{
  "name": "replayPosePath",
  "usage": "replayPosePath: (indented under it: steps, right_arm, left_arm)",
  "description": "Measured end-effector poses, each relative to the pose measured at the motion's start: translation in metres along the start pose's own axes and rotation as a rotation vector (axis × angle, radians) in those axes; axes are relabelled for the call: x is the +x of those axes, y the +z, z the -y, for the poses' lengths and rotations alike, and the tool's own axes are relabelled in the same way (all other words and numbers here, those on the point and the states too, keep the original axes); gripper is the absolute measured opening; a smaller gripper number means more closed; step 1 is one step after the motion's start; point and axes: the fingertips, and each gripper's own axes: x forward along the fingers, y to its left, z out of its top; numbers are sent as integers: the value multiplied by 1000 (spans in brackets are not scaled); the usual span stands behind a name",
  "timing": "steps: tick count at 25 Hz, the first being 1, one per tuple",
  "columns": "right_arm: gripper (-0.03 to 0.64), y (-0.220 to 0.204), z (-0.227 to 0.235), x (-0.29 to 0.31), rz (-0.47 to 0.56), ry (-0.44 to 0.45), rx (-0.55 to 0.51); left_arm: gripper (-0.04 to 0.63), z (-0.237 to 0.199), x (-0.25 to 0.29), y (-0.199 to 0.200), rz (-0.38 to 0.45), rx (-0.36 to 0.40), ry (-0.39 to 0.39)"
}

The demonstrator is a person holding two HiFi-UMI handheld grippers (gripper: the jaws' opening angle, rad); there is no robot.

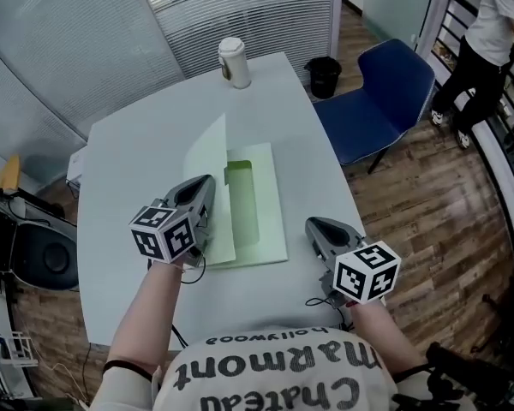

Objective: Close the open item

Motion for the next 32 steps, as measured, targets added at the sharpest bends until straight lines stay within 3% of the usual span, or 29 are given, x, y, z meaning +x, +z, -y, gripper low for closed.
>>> replayPosePath:
  steps: [25, 32]
  right_arm:
    - [3, -38, 37, -21, -15, -32, 83]
    - [3, -40, 43, -16, -8, -35, 109]
  left_arm:
    - [-8, 57, 64, -80, -326, 173, -99]
    - [-8, 68, 80, -94, -429, 300, -139]
